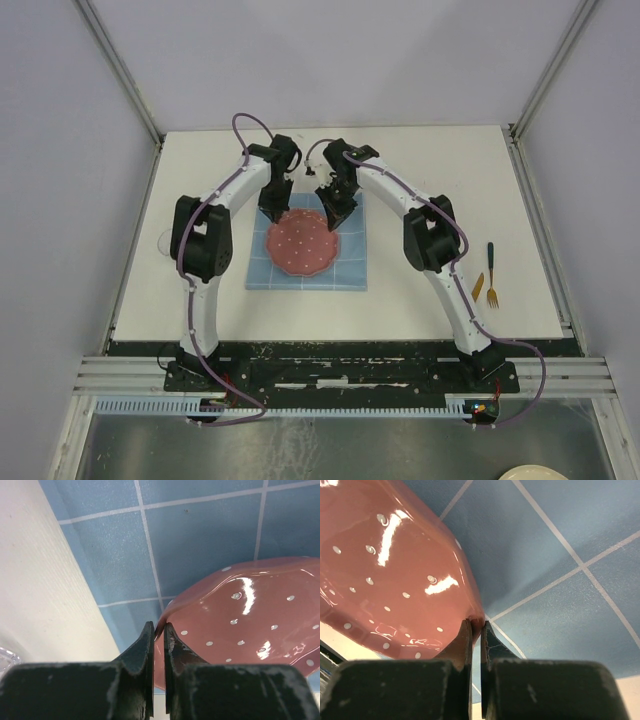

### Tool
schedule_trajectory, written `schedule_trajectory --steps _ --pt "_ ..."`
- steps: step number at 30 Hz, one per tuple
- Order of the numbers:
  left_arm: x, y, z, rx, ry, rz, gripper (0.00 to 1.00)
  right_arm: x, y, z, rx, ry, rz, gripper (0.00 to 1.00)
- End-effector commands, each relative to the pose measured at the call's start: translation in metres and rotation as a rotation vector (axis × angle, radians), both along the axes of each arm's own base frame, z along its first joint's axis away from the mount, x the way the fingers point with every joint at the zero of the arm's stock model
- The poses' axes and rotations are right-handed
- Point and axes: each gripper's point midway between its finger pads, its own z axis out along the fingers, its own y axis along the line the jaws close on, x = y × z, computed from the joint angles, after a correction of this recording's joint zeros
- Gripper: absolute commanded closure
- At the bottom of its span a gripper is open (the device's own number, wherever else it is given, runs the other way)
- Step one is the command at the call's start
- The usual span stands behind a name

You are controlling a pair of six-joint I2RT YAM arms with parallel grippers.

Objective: Set the dinner table for one person
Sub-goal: Place the plate on the napkin.

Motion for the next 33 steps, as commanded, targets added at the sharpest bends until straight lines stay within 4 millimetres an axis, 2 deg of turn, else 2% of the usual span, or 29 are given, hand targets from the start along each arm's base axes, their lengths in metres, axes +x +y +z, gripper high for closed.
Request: schedule_trajectory --steps 1,7,15,33 --pt "0.069 -0.066 0.041 -0.248 -0.288 -0.043 0.97 -0.036 0.042 0.029 0.134 0.019 0.146 0.98" --pt "0.073 -0.067 0.038 -0.251 -0.297 -0.038 0.97 -0.027 0.037 0.029 0.122 -0.001 0.121 0.98" --pt "0.074 -0.073 0.041 -0.276 -0.3 -0.036 0.97 -0.012 0.024 0.04 0.101 -0.056 0.086 0.98" --pt "0.066 -0.088 0.042 -0.299 -0.29 -0.047 0.97 0.0 0.01 0.049 0.098 -0.083 0.04 0.98"
